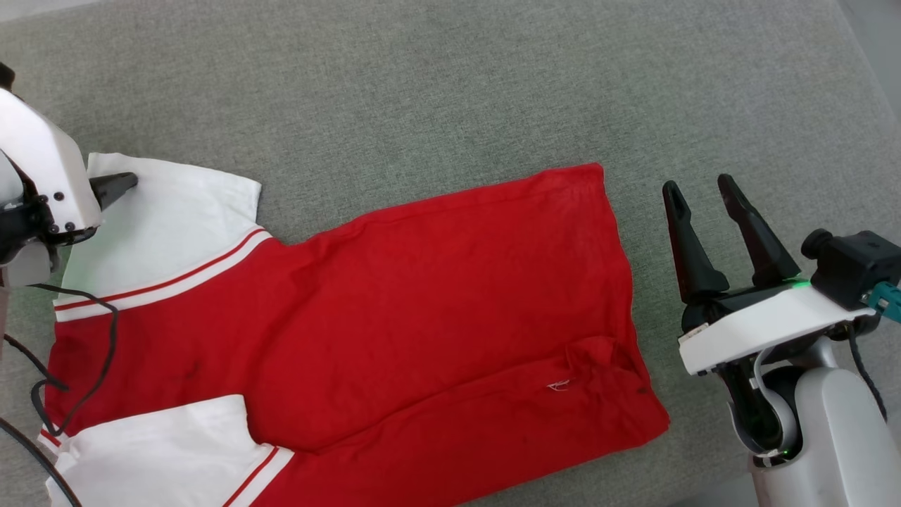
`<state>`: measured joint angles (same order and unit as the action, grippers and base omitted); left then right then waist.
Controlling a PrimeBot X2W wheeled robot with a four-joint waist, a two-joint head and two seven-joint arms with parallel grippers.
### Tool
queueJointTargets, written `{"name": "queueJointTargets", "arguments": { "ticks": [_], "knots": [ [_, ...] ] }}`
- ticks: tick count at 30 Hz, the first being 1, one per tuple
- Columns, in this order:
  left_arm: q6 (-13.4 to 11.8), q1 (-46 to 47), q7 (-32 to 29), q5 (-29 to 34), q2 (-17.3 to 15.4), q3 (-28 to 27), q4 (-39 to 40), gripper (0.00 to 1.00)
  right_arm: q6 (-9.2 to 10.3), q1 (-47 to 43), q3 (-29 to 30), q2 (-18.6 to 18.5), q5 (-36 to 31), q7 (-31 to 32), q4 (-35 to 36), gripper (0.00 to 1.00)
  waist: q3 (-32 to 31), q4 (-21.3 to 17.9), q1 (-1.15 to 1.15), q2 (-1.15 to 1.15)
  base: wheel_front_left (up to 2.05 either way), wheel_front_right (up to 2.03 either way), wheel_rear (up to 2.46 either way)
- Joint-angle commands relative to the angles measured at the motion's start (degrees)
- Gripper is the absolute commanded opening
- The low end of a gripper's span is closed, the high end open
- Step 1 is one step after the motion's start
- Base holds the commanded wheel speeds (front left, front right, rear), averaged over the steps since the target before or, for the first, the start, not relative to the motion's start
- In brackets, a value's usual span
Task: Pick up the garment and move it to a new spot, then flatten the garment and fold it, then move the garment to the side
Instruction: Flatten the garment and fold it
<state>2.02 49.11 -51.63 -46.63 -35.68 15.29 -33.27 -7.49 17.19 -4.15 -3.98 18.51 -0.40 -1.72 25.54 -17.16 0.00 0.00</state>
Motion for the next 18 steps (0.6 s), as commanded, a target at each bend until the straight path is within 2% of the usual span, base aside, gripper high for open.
{"name": "queueJointTargets", "arguments": {
  "ticks": [1,8,11,18],
  "knots": [
    [-0.27,-3.53,-1.25,-1.14,2.8,0.96,-1.92,0.0,0.0,1.18,-0.21,0.21,1.11,0.07,-0.29,1.0,-0.02,-0.03,0.0,0.0,0.0,0.0,0.0],
    [0.5,-2.81,4.11,-1.35,3.26,-0.65,-2.01,0.0,0.0,3.95,-0.51,-2.12,5.33,0.74,-2.8,1.0,-1.32,0.96,0.0,0.0,0.0,0.0,0.0],
    [0.81,-0.95,7.96,-0.41,3.44,-1.03,-1.3,0.0,0.01,5.76,-0.83,-4.37,7.37,3.24,-5.45,1.0,-2.14,2.15,0.0,0.0,0.0,0.0,0.0],
    [2.4,2.09,12.97,0.87,5.74,0.18,-0.43,0.0,0.0,12.85,-4.74,-10.94,12.95,21.51,-15.75,1.0,-3.7,5.8,0.0,0.0,0.0,0.0,0.0]
  ]
}}
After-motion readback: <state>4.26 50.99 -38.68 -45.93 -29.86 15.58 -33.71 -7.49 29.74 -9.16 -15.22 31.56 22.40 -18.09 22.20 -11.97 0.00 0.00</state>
